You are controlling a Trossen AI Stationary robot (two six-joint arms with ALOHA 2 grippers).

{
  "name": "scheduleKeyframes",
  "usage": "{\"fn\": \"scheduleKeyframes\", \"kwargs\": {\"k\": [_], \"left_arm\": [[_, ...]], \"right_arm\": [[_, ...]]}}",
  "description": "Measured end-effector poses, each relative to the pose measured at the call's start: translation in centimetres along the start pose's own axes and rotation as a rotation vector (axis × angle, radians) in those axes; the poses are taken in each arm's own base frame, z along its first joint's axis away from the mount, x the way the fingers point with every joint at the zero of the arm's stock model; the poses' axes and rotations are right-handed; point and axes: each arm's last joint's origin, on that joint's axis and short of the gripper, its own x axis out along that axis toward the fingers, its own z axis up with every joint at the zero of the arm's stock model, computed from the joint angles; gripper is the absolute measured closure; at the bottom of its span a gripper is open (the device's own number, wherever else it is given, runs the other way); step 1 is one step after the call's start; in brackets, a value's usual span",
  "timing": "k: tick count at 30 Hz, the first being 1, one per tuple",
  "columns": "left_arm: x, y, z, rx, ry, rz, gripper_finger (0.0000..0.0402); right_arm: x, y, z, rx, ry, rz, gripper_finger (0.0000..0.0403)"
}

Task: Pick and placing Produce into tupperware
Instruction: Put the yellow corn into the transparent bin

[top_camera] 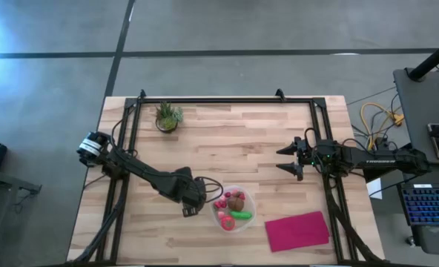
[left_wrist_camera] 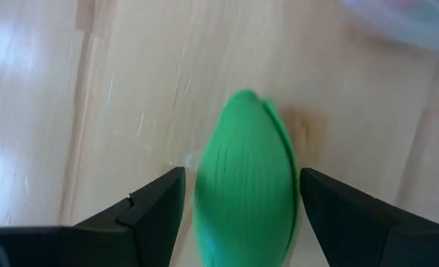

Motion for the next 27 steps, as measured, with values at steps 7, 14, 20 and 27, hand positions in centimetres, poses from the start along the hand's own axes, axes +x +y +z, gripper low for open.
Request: {"fn": "scheduleKeyframes", "kwargs": {"k": [7, 14, 20, 27], "left_arm": [[0.4, 0.2, -0.5, 0.003, 0.018, 0.012, 0.0152], [1.0, 0.5, -1.3, 0.006, 0.05, 0.017, 0.0152], [1.0, 0.4, -1.2, 0.01, 0.054, 0.004, 0.0154], [1.0, 0.3, -1.0, 0.005, 0.034, -0.019, 0.0175]], "right_arm": [[0.0, 0.0, 0.0, 0.0, 0.0, 0.0, 0.0076], [0.0, 0.0, 0.0, 0.0, 0.0, 0.0, 0.0076], [0.0, 0.0, 0.0, 0.0, 0.0, 0.0, 0.0076], [0.0, 0.0, 0.0, 0.0, 0.0, 0.0, 0.0076]]}}
